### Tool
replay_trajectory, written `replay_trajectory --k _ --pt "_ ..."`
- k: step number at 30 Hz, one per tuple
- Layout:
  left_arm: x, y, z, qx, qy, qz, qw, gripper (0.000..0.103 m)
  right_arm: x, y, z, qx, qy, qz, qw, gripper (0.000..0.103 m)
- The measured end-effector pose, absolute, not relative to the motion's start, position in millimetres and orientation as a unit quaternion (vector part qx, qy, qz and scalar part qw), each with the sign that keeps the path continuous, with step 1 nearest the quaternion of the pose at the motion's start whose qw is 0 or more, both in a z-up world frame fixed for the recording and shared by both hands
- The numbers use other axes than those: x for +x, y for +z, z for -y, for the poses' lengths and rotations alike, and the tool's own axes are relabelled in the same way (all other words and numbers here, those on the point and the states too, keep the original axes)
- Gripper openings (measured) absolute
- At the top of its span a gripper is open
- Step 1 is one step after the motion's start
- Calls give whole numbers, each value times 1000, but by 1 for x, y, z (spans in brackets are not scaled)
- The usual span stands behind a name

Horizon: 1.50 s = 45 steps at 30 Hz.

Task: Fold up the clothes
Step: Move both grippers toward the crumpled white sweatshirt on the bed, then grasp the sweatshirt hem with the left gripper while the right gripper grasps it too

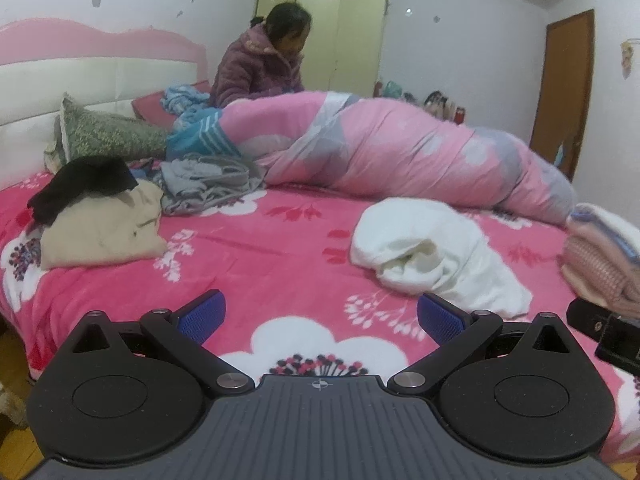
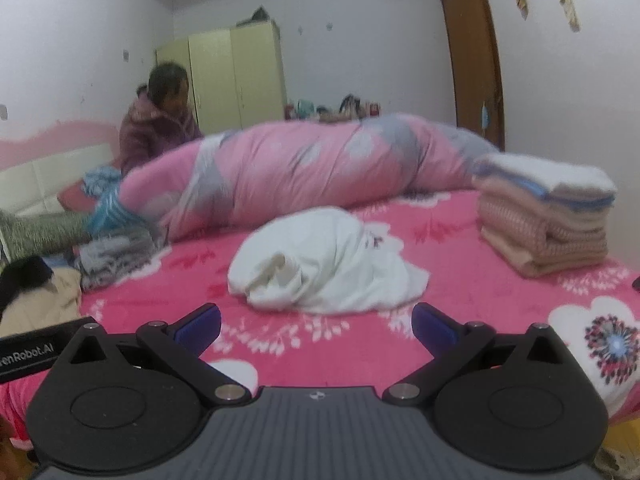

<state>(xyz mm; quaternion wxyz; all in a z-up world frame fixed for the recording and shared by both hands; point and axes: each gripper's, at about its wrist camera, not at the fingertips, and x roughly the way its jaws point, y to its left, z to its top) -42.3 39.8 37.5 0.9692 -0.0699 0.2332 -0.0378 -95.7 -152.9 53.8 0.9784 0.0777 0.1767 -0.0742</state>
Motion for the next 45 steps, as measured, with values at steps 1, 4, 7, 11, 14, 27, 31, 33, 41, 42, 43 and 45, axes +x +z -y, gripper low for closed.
replay_trajectory --k 1,4,7,11,14,27,31,33,41,42,43,45 --pt "-43 40 -40 -74 -43 -233 969 103 -98 57 155 79 -76 -169 979 103" --pt "-44 47 -41 -87 -59 -231 967 103 -104 66 162 82 -81 -149 982 103" --pt "-40 48 -33 -78 -61 -227 969 103 -107 71 171 86 -85 -140 983 103" --pt "-35 50 -21 -62 -63 -222 971 103 -104 72 180 94 -59 -153 982 103" --pt "-26 48 -16 -59 -69 -226 970 103 -101 71 183 103 -27 -156 982 103" --pt "35 18 -7 -49 -61 -262 962 103 -43 28 211 113 -50 -177 976 103" --pt "61 5 0 -61 -80 -281 954 103 -19 6 223 103 -61 -196 973 103" --pt "71 2 4 -55 -90 -272 957 103 -7 -2 226 88 -61 -192 976 103" --pt "113 -6 26 -9 -104 -204 973 103 52 -21 224 31 -5 -160 987 103" --pt "119 -9 30 6 -100 -198 975 103 60 -22 223 22 5 -158 987 103" --pt "127 -13 34 24 -96 -195 976 103 68 -24 220 11 10 -152 988 103" --pt "140 -19 40 55 -96 -193 975 103 84 -30 214 -13 17 -137 990 103"
